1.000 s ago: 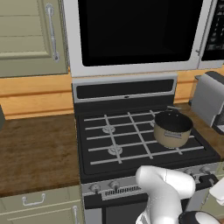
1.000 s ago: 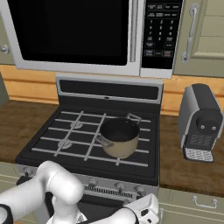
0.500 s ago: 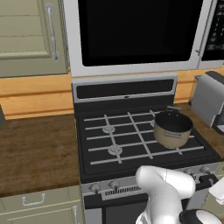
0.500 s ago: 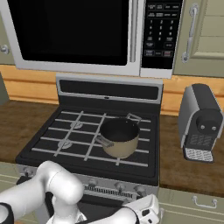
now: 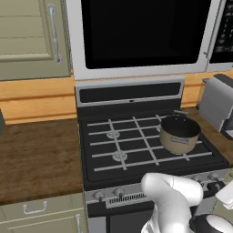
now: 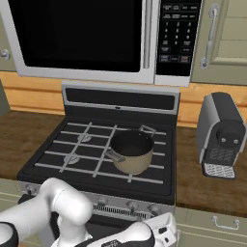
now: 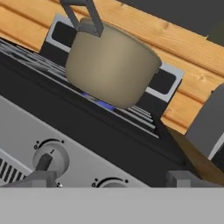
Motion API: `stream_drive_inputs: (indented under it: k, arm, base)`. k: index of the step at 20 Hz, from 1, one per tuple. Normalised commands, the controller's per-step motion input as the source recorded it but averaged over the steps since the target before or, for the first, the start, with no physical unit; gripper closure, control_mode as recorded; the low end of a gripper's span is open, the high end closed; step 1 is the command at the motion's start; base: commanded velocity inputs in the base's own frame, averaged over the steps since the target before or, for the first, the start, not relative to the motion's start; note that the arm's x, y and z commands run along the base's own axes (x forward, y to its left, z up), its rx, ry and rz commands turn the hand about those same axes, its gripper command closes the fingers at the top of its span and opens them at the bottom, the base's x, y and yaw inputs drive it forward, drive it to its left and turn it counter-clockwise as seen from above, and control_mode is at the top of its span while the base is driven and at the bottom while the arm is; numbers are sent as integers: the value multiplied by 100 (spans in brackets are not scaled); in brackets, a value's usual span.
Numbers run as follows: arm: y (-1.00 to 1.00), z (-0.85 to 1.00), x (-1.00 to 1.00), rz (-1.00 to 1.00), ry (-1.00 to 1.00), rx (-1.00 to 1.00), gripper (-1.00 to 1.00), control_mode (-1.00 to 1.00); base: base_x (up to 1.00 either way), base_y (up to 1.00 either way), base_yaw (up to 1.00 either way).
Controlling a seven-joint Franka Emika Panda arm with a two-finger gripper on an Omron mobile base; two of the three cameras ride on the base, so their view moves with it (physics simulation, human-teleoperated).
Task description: Turn off the front right burner of the stove.
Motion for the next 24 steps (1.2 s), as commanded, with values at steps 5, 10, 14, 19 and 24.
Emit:
stream_drive_inputs:
  k: [5,10,14,19,24]
  arm:
    - [-17,-4,10,0,0,7,-100,-100]
    - [-24,-9,2,0,0,7,-100,-100]
    - [-4,-14,0,0,0,3,-100,-100]
    - [0,-10,1,0,0,0,-100,-100]
    - [0,-1,4,0,0,0,-100,-100]
  base:
    - [0,0,0]
    - [0,0,0]
    - [0,0,0]
    - [0,0,0]
    - [0,0,0]
